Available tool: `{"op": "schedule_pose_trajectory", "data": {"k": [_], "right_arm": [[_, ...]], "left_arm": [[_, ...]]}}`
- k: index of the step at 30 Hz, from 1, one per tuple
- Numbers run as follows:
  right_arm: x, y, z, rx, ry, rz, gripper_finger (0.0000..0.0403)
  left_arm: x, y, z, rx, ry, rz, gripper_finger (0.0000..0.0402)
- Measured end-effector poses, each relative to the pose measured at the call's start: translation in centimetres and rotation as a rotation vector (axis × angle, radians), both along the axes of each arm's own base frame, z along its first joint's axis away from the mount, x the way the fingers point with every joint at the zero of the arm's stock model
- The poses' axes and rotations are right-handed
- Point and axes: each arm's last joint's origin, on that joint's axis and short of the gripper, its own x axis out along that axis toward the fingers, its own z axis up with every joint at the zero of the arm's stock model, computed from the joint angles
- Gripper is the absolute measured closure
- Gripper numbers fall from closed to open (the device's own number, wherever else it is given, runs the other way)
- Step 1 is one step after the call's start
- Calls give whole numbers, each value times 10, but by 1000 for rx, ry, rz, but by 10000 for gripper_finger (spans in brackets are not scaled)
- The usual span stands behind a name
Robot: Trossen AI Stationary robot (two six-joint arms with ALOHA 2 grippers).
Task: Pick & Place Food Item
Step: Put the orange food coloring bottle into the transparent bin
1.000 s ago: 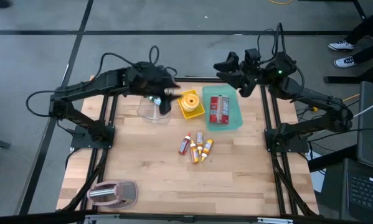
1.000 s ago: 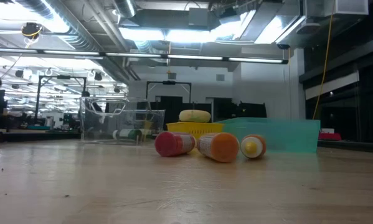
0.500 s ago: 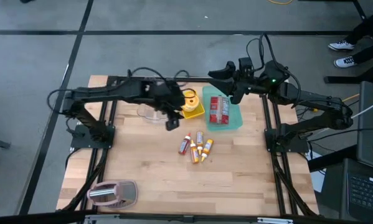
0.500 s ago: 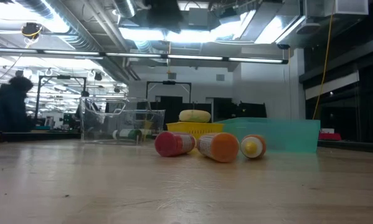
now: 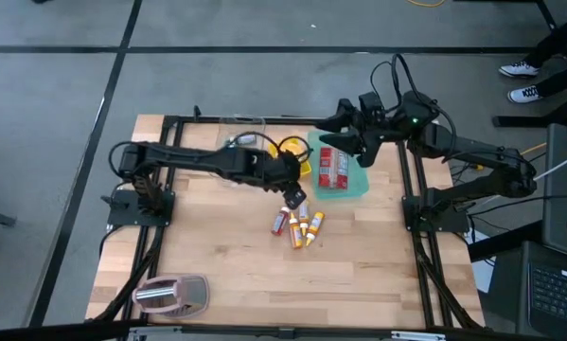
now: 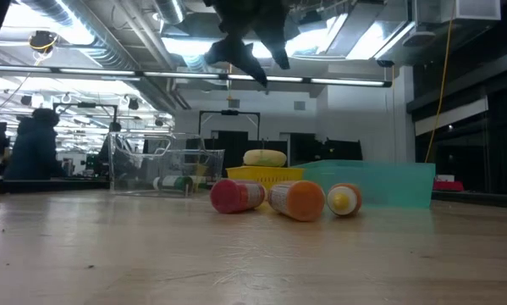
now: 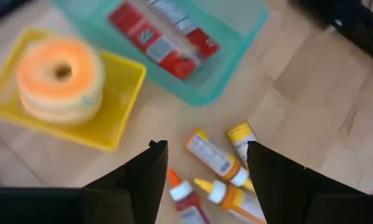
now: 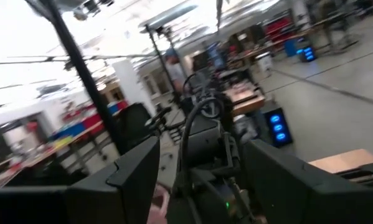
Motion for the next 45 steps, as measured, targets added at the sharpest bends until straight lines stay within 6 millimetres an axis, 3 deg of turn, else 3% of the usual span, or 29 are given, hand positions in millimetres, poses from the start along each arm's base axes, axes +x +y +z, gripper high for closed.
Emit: {"op": "schedule_pose_trajectory", "data": {"k": [4,12,19,29,34,45], "right_arm": [[-1,1,0,-23,4,111,166],[-5,-1,-2,-58,24,300,166],[-5,0,-6,-50,63,344,166],[-5,0,-6,-63,56,341,166],[-5,0,-5,-48,61,343,166],[-5,-1,-5,-42,62,325,166]], "left_arm": [[7,-17,-15,-84,1,116,187],[21,-56,-70,-108,117,276,187],[18,-68,-93,-131,233,331,187],[21,-35,-93,-80,264,310,187],[28,-15,-93,-135,245,268,187],[43,-2,-121,-250,258,248,187]]}}
